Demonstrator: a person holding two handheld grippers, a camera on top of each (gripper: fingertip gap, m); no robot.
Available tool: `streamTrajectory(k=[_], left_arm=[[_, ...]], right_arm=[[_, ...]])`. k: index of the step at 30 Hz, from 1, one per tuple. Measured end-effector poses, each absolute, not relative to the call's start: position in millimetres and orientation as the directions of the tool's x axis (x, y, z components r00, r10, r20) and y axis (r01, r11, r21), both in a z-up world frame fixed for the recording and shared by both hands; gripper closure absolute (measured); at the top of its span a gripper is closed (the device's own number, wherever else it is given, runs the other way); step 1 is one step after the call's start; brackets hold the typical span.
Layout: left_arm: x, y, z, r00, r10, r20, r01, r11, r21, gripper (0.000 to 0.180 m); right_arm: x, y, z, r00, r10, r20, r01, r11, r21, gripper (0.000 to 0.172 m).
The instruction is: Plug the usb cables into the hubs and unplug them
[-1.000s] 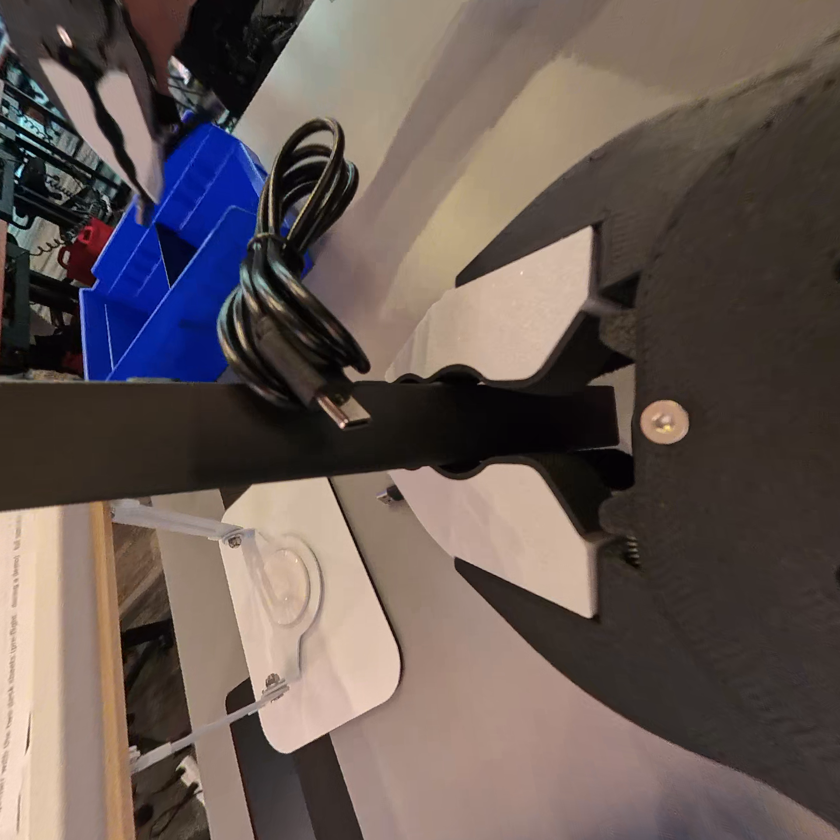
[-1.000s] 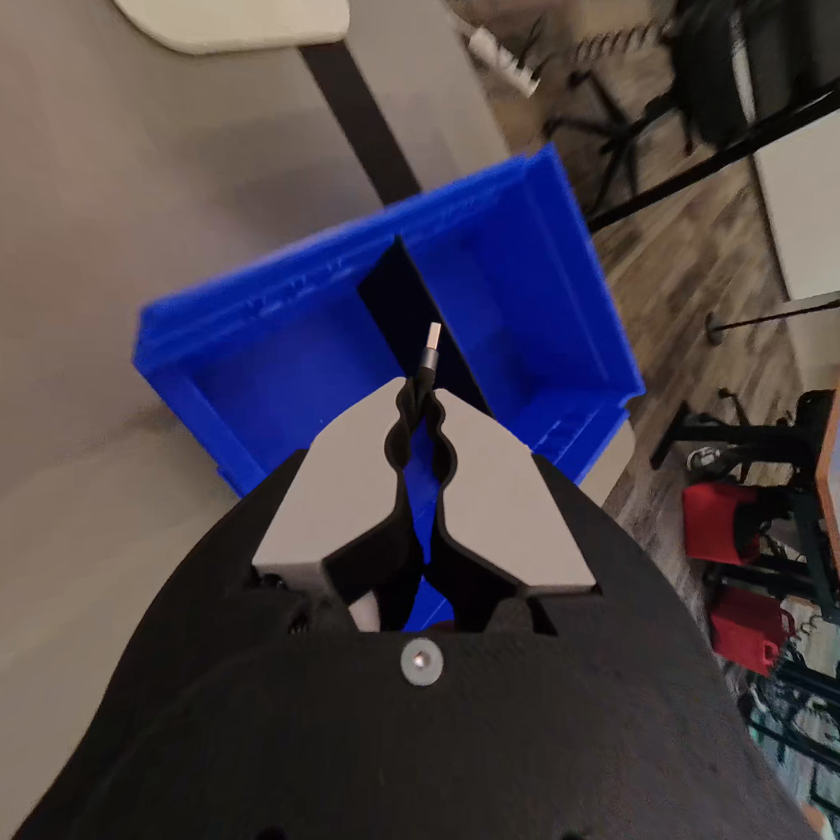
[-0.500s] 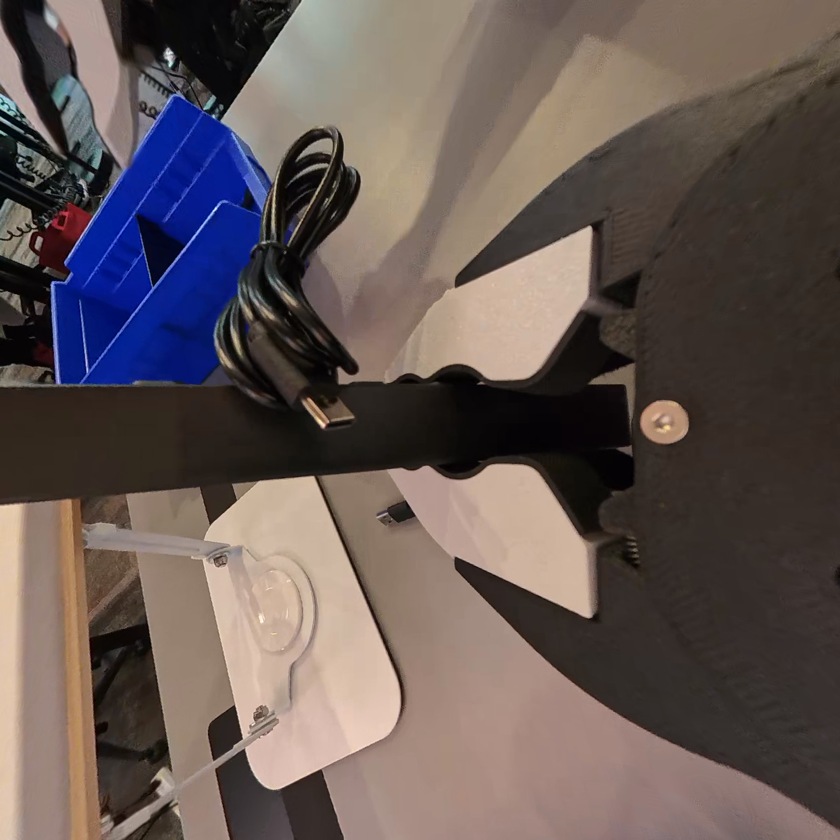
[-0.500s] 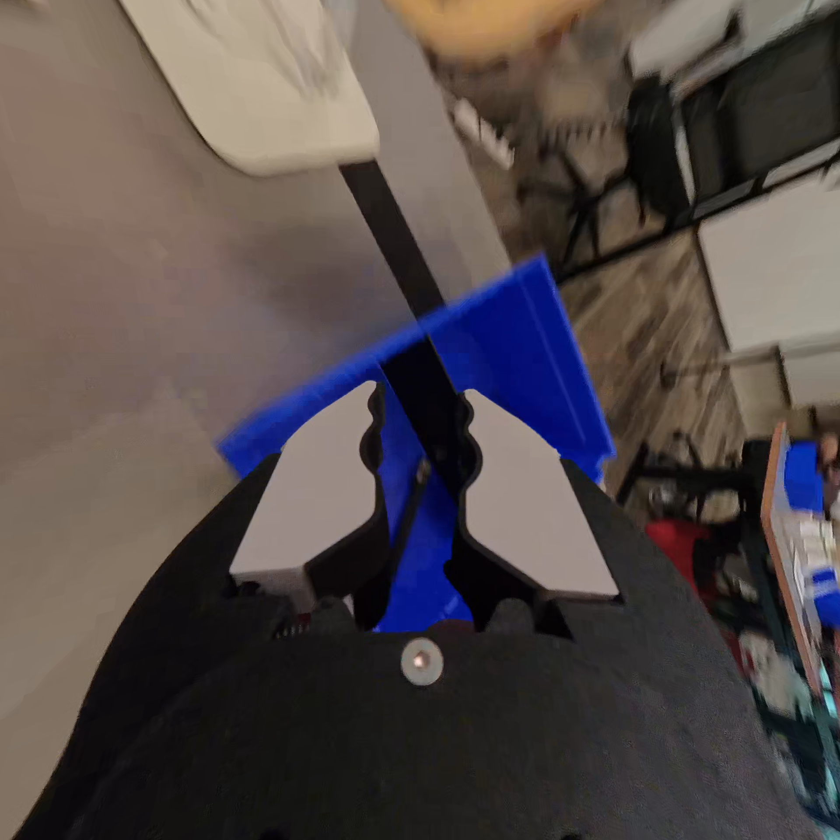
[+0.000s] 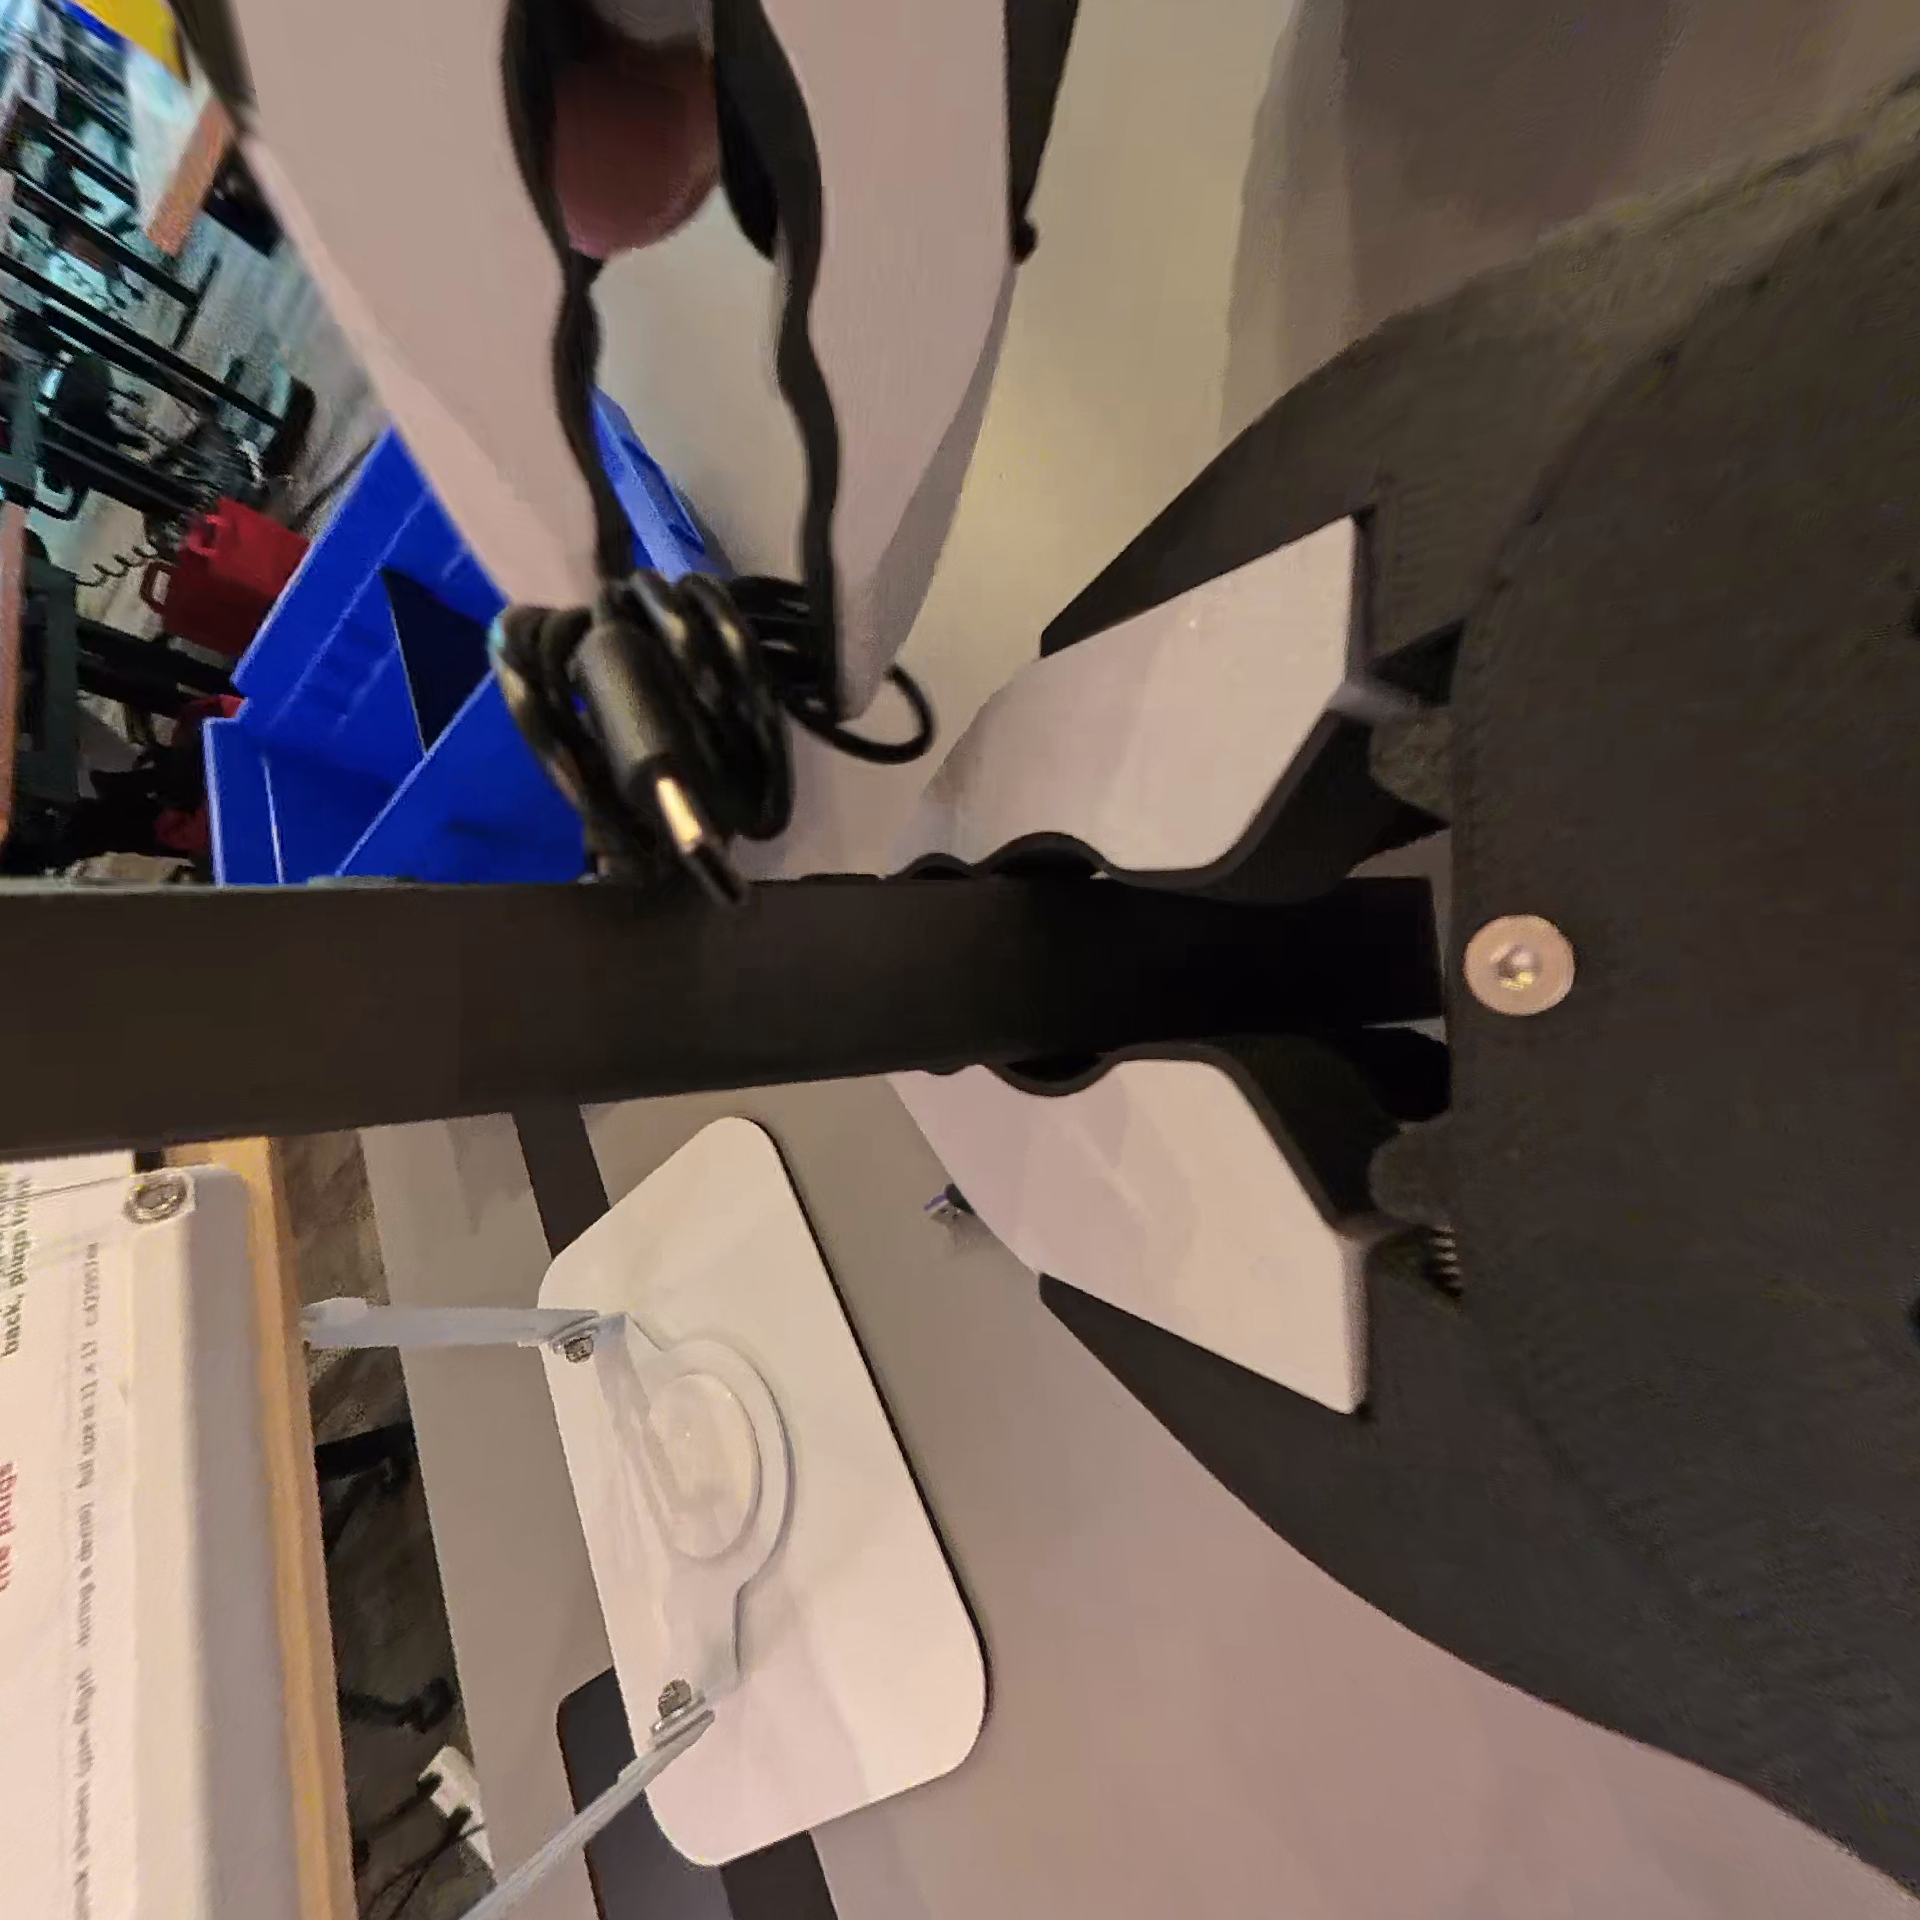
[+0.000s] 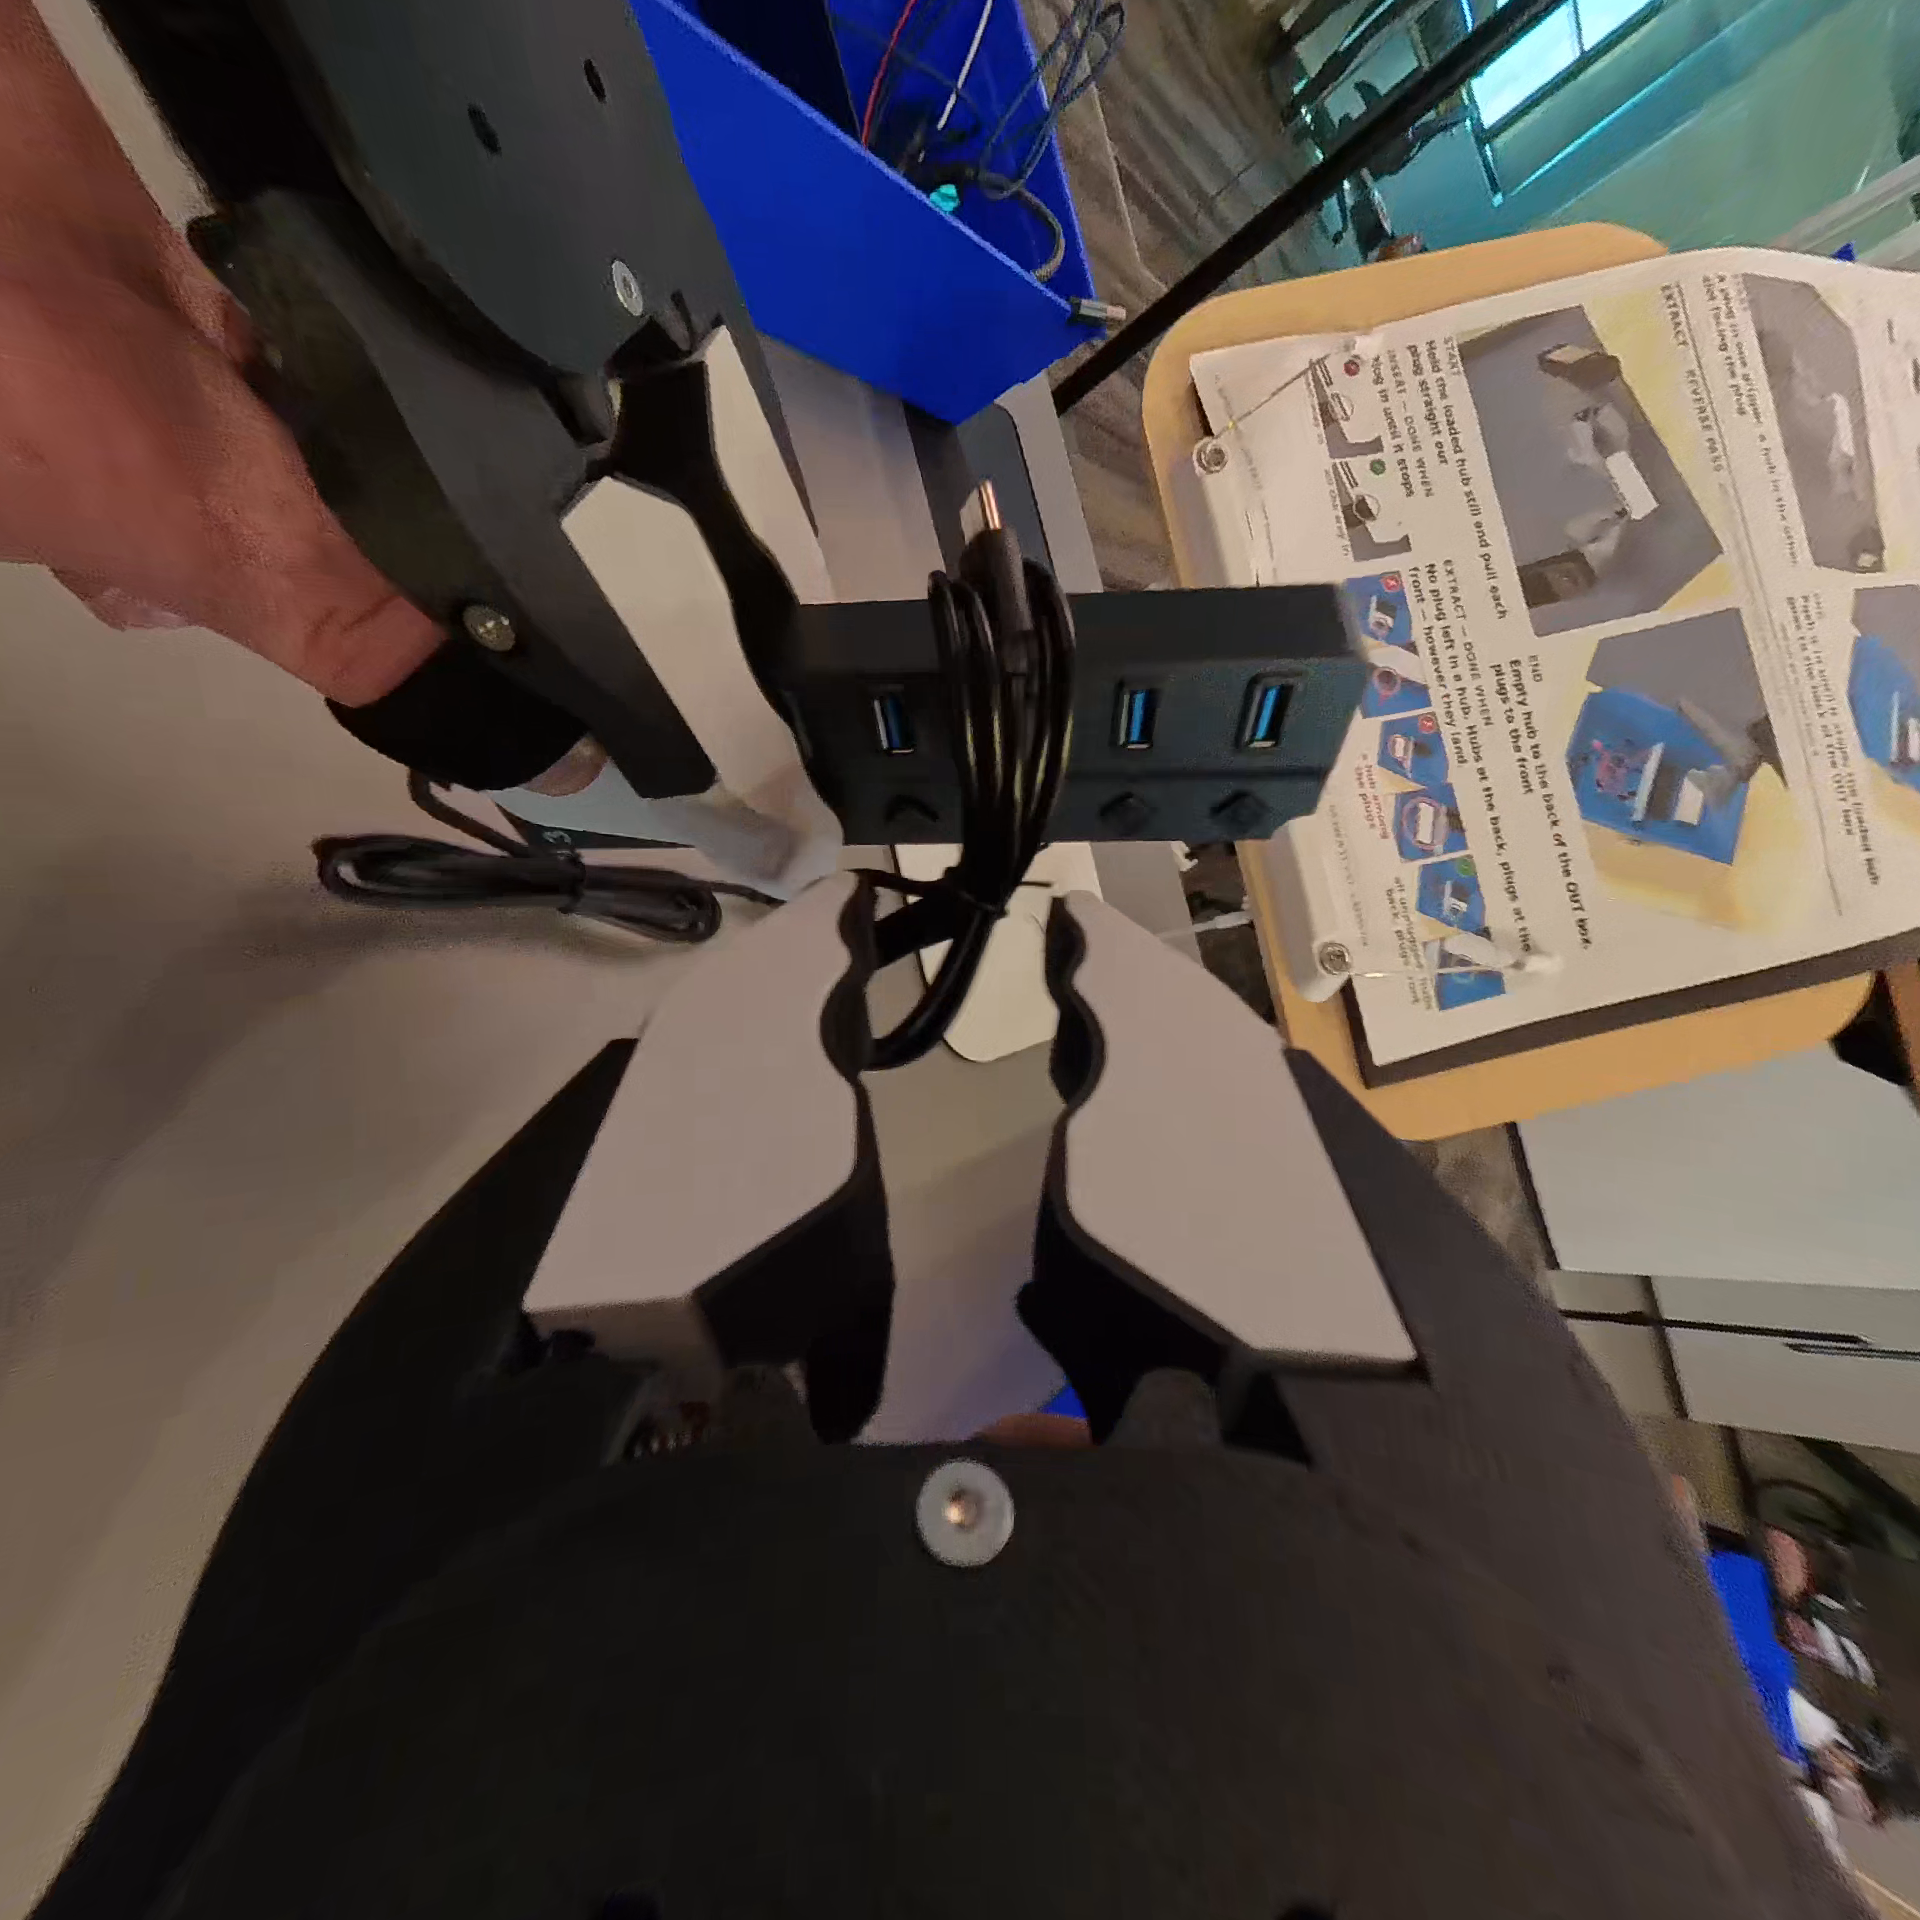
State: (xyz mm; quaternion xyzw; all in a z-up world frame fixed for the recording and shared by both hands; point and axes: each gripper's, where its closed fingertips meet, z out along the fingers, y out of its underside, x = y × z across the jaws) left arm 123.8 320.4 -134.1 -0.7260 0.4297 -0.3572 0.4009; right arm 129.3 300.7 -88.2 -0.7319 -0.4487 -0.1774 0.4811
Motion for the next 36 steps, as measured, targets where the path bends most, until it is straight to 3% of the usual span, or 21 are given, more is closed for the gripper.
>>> streamTrajectory(k=[2,4,8,12,14,16,19,25,29,36], left_arm=[[122,322,-134,0.376,-0.913,0.158,-0.348,-0.297,-0.889,0.154],[120,323,-131,0.392,-0.911,0.124,-0.339,-0.269,-0.902,0.155],[123,322,-126,0.398,-0.914,0.076,-0.337,-0.223,-0.915,0.155],[131,311,-114,0.364,-0.931,0.035,-0.296,-0.152,-0.943,0.154],[134,307,-109,0.369,-0.929,0.002,-0.291,-0.118,-0.95,0.154],[135,306,-104,0.374,-0.927,-0.009,-0.28,-0.103,-0.954,0.154],[137,306,-104,0.363,-0.932,0.0,-0.284,-0.111,-0.952,0.154],[140,301,-91,0.293,-0.956,-0.022,-0.288,-0.067,-0.955,0.14],[145,301,-92,0.28,-0.959,-0.031,-0.317,-0.062,-0.946,0.154],[150,301,-94,0.307,-0.952,-0.02,-0.327,-0.086,-0.941,0.155]], right_arm=[[123,296,-91,0.58,0.547,0.604,0.78,-0.16,-0.605,0.144],[122,292,-89,0.599,0.567,0.565,0.758,-0.175,-0.628,0.124],[121,288,-68,0.622,0.502,0.601,0.748,-0.155,-0.645,0.102],[120,290,-62,0.631,0.482,0.608,0.747,-0.166,-0.643,0.111],[125,296,-64,0.617,0.443,0.651,0.772,-0.18,-0.61,0.129],[125,299,-60,0.568,0.391,0.725,0.815,-0.141,-0.562,0.158],[129,299,-54,0.481,0.285,0.829,0.877,-0.147,-0.458,0.16],[130,295,-59,0.456,0.314,0.833,0.89,-0.143,-0.434,0.161],[127,293,-58,0.483,0.333,0.81,0.873,-0.117,-0.473,0.161],[131,287,-49,0.448,0.253,0.857,0.894,-0.101,-0.437,0.147]])
